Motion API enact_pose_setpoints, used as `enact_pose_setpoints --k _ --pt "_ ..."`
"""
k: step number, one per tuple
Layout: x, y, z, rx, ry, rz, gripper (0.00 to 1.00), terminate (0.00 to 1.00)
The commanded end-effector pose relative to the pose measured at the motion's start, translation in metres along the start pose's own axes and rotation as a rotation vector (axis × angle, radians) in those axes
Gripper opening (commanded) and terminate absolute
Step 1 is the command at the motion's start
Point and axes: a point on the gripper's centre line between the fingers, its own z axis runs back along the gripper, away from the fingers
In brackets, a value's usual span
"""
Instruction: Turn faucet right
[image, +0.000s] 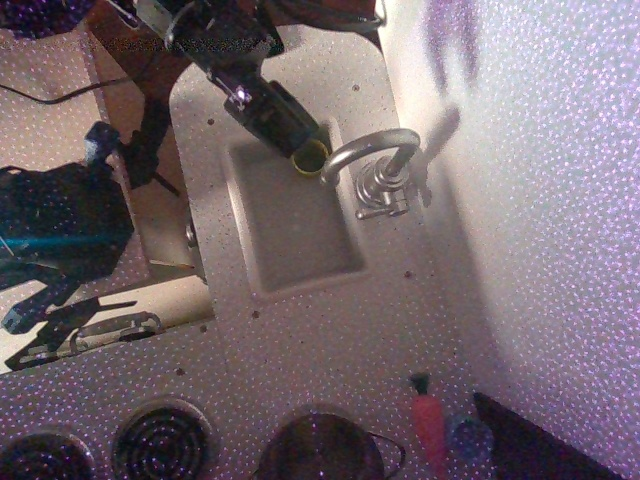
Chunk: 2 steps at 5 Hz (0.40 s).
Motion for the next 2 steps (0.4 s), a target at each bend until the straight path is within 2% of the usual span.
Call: enact_pose_setpoints --k 1,2 --pt "0.000 0.000 0.000 0.000 0.000 0.000 1.00 0.00" --pt "0.000 0.011 -0.021 0.055 0.079 0.035 1.00 0.00"
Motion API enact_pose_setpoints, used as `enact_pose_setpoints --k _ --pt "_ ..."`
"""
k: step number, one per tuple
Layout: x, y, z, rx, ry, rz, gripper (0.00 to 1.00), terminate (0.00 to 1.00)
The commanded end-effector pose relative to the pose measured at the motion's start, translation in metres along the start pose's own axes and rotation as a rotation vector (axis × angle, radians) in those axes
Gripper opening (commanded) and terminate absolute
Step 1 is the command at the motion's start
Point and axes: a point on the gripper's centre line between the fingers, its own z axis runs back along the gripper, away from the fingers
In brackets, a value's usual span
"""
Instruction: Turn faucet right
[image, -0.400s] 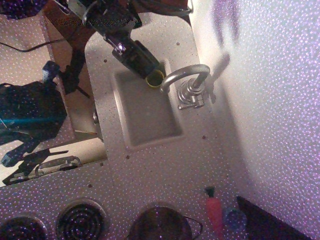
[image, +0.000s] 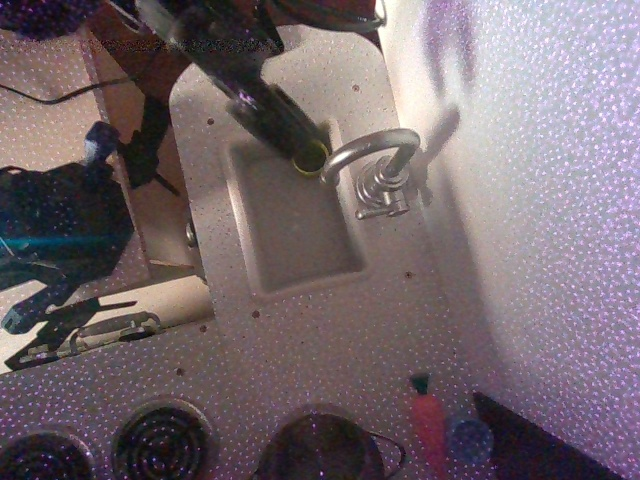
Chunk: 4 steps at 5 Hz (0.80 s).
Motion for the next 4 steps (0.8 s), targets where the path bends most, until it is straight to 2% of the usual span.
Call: enact_pose_setpoints --k 1,2,4 --pt "0.000 0.005 -0.021 0.041 0.080 0.000 1.00 0.00" --pt "-0.001 0.006 -0.025 0.053 0.095 -0.009 1.00 0.00" --pt "-0.010 0.010 -0.032 0.018 0.123 -0.021 1.00 0.00"
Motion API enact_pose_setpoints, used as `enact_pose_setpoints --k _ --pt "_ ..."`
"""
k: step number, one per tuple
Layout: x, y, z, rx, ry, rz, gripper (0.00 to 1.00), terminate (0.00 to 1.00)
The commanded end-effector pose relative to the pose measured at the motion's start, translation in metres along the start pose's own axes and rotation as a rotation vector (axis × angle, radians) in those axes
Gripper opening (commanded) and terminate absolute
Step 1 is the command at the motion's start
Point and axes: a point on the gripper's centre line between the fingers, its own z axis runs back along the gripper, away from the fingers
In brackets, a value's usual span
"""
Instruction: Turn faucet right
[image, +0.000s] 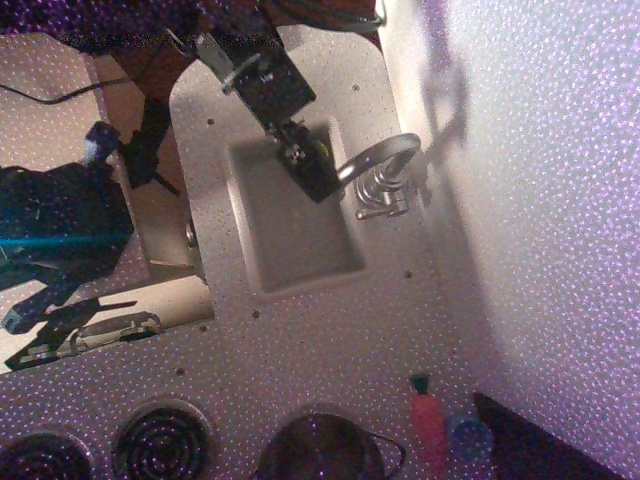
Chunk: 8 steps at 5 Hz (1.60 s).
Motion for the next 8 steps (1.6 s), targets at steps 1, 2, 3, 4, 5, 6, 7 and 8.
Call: enact_pose_setpoints --k 1,2,3,4,5,6,7,8 --pt "-0.004 -0.005 -0.007 -0.034 0.011 -0.051 1.00 0.00" --pt "0.001 -0.012 -0.017 -0.151 -0.001 -0.078 1.00 0.00" --pt "0.004 -0.027 -0.026 -0.215 0.008 -0.125 1.00 0.00" --pt "0.000 -0.027 -0.033 -0.230 0.023 -0.122 1.00 0.00" --pt "-0.007 -0.028 -0.040 -0.236 0.043 -0.115 1.00 0.00" --pt "-0.010 -0.031 -0.046 -0.242 0.063 -0.119 1.00 0.00" --pt "-0.013 -0.033 -0.051 -0.252 0.072 -0.129 1.00 0.00" --pt "-0.018 -0.035 -0.056 -0.266 0.108 -0.167 1.00 0.00"
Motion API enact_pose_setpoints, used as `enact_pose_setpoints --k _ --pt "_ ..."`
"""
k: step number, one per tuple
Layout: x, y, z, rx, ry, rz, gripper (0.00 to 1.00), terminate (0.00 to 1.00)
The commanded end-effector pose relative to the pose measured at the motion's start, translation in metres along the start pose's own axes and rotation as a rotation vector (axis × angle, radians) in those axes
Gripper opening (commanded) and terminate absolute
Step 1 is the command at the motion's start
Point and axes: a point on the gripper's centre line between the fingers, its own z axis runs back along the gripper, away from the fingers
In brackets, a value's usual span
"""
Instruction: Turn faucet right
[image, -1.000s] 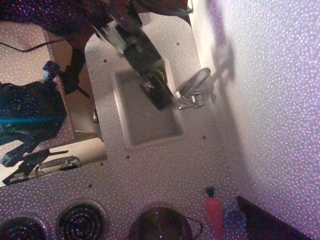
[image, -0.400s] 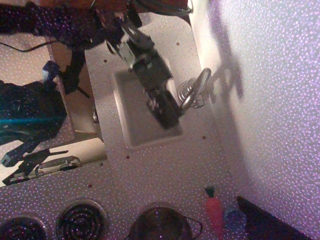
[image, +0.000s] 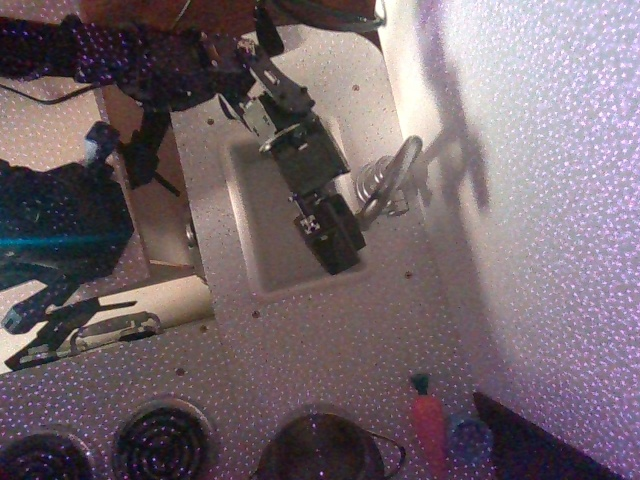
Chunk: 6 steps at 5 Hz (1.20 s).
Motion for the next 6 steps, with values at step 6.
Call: enact_pose_setpoints --k 6 --pt "0.000 -0.047 0.001 -0.472 -0.182 -0.131 1.00 0.00"
